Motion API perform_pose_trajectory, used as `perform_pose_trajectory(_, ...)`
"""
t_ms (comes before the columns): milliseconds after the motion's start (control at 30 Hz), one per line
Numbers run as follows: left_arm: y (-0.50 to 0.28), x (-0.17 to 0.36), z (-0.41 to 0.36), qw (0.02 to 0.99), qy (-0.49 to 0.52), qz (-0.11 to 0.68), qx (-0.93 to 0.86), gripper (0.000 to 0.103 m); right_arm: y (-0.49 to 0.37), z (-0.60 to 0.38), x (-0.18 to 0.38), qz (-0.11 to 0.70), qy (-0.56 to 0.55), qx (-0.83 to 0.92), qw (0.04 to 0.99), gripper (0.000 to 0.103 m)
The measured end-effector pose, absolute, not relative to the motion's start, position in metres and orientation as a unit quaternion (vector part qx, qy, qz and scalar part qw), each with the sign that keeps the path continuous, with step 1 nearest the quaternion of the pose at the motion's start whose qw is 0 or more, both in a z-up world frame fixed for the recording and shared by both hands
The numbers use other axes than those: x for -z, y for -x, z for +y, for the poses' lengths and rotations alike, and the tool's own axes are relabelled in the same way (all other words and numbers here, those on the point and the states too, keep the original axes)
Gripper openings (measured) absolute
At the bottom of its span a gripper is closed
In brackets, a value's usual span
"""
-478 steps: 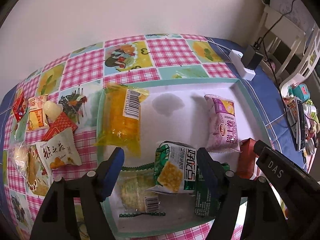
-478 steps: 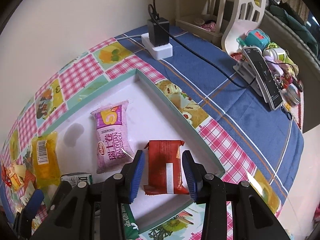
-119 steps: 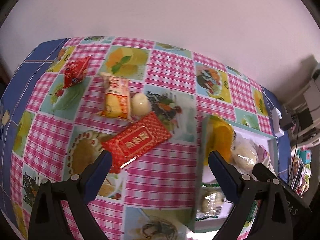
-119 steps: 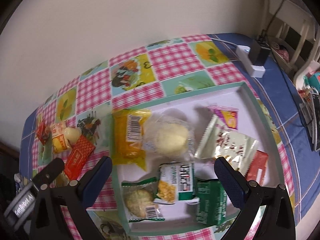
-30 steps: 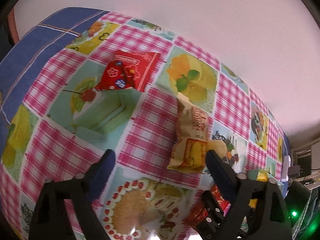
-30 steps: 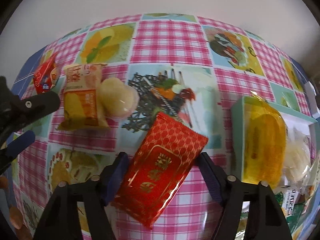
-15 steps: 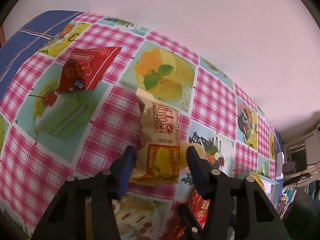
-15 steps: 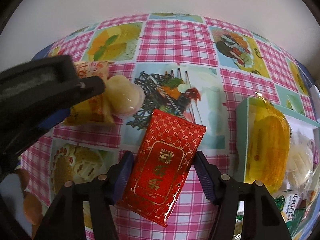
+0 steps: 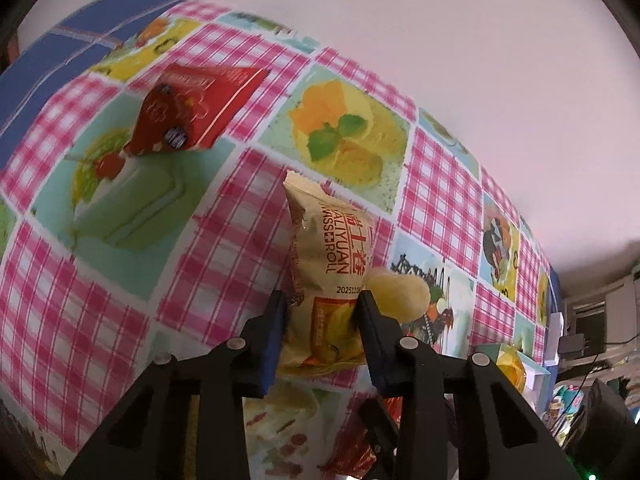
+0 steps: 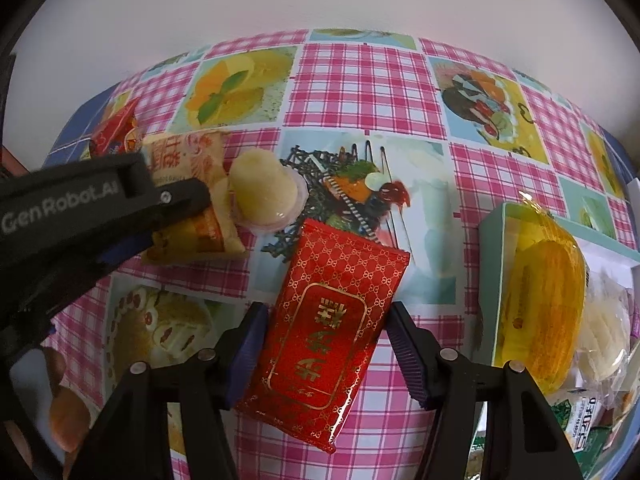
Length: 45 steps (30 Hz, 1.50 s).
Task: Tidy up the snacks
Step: 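Grasp the tan Swiss roll bag with the left tool while the right tool grasps the red pastry pack, then lift both held packs and carry them toward the white tray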
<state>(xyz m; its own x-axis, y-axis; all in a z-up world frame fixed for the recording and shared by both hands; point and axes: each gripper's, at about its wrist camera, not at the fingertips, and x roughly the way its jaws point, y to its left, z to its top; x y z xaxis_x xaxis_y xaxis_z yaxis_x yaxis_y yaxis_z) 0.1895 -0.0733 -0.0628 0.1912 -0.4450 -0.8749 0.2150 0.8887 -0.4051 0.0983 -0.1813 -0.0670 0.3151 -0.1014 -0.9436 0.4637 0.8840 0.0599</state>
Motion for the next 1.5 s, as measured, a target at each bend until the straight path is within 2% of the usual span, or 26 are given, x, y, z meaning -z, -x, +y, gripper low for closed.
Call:
perform_pose_trajectory(700, -0.163, 0.061, -0.026, 0.724, 0.112, 0.659, 0.166, 0.038, -0.07, -0.197, 0.077, 0.58, -0.156, 0.189, 0.777, 0.067)
perform_pose_trajectory(800, -0.159, 0.06, -0.016, 0.722, 0.116, 0.664, 0.16, 0.038, -0.065, -0.188, 0.076, 0.579, -0.153, 0.189, 0.778, 0.065)
perform_pose_trajectory(867, -0.157, 0.06, -0.011, 0.72, 0.118, 0.665, 0.158, 0.038, -0.063, -0.178, 0.075, 0.576, -0.149, 0.189, 0.781, 0.055)
perform_pose_trajectory(967, -0.153, 0.06, -0.005, 0.717, 0.123, 0.668, 0.158, 0.038, -0.054, -0.174, 0.074, 0.573, -0.153, 0.19, 0.783, 0.05)
perform_pose_trajectory(1500, -0.148, 0.062, -0.025, 0.729, 0.085, 0.66, 0.16, 0.041, -0.018, -0.155, 0.072, 0.583, -0.147, 0.179, 0.779, 0.049)
